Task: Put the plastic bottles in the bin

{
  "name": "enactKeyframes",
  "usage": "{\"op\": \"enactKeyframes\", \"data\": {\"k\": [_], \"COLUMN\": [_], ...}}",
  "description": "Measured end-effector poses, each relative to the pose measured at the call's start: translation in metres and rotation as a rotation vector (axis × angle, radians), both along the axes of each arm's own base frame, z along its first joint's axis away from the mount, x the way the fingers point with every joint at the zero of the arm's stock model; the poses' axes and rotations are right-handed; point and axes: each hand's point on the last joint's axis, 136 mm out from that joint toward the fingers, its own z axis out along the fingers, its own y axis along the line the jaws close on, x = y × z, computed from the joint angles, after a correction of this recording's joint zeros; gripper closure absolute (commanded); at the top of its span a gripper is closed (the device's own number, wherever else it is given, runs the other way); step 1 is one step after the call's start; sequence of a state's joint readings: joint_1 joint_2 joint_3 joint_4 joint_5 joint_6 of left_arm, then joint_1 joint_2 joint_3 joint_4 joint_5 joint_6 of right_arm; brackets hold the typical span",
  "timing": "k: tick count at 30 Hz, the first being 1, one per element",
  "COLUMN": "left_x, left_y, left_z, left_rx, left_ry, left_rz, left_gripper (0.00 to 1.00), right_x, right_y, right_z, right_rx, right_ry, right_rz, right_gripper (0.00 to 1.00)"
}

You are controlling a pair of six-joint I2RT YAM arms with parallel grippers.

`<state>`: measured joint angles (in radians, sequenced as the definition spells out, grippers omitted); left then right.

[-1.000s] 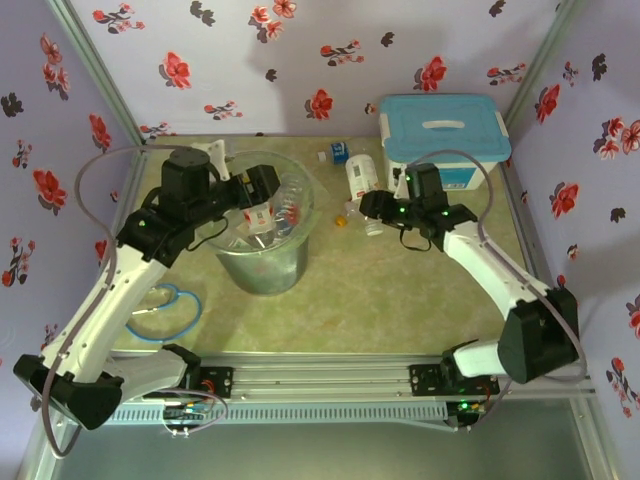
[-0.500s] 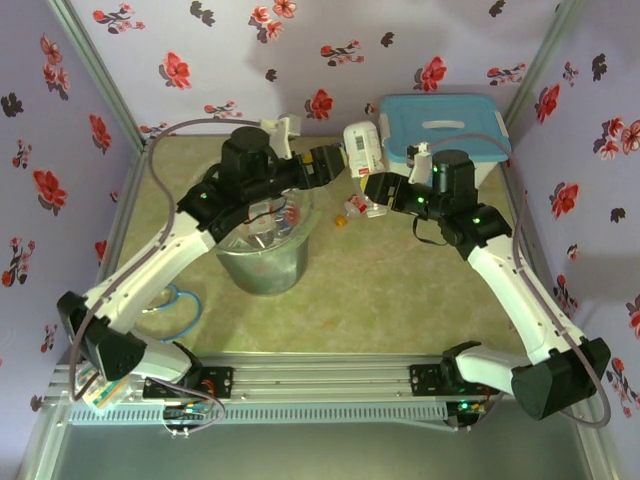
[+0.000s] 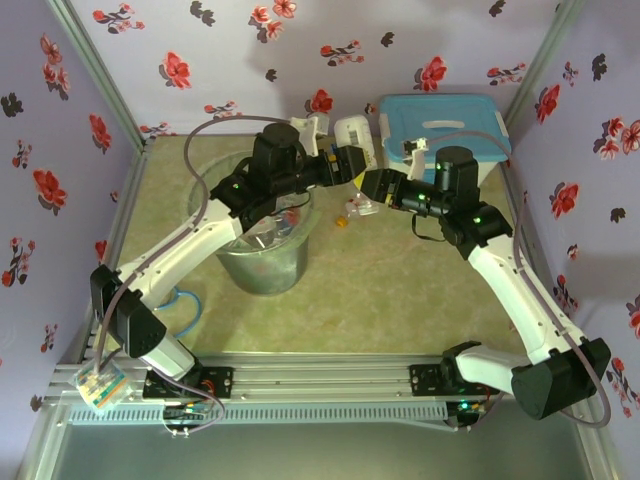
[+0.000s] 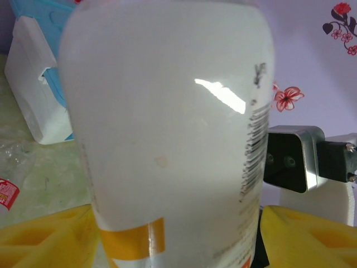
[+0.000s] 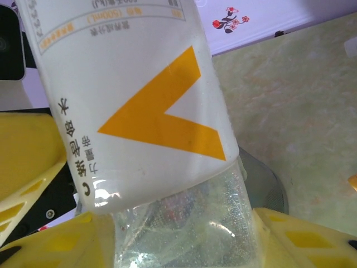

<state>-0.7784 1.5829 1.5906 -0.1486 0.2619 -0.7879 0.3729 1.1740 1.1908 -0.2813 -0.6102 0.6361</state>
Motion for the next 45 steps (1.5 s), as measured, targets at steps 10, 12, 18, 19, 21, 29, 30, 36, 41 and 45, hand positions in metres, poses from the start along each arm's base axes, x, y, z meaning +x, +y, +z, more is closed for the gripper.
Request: {"op": "enactKeyframes", "data": {"k": [10, 12, 18, 19, 21, 29, 30, 36, 41, 45], "left_x": [0.004, 0.004, 0.006, 0.007, 0.009, 0.013, 0.013, 0.016, 0.021, 0.029], "left_y": [0.002, 0.002, -0.004, -0.006, -0.008, -0.009, -0.008, -0.004, 0.006, 0.034], "left_z": [0.003, 0.004, 0.004, 0.003, 0.002, 0.0, 0.0, 0.006, 0.006, 0.007], "left_rx": [-0.009, -0.014, -0.04, -0.045, -0.05, -0.054, -0.059, -0.081, -0.073, -0.055], "left_ry": [-0.011, -0.011, 0.006, 0.01, 0.013, 0.019, 0.025, 0.028, 0.03, 0.039], "left_rz": [0.015, 0.016, 0.007, 0.005, 0.004, 0.008, 0.007, 0.007, 0.028, 0.081], "left_gripper": [0.36, 0.32, 0.18, 0.18, 0.21, 0.36, 0.36, 0.39, 0.39, 0.39], "right_x": [0.004, 0.004, 0.003, 0.003, 0.004, 0.004, 0.004, 0.006, 0.002, -0.001], "right_y": [0.003, 0.003, 0.008, 0.009, 0.01, 0.011, 0.011, 0.008, 0.006, -0.003], "right_z": [0.003, 0.003, 0.007, 0.007, 0.007, 0.006, 0.007, 0.006, 0.01, 0.022], "right_rx": [0.018, 0.021, 0.039, 0.044, 0.048, 0.052, 0.05, 0.044, 0.038, 0.039], "right_ry": [-0.006, -0.006, -0.016, -0.015, -0.012, -0.01, -0.014, -0.016, -0.041, -0.087], "right_rz": [0.002, 0.001, 0.032, 0.039, 0.043, 0.048, 0.05, 0.04, 0.056, 0.038], "right_gripper": [0.44, 0.46, 0.47, 0.47, 0.48, 0.34, 0.29, 0.13, 0.11, 0.1]}}
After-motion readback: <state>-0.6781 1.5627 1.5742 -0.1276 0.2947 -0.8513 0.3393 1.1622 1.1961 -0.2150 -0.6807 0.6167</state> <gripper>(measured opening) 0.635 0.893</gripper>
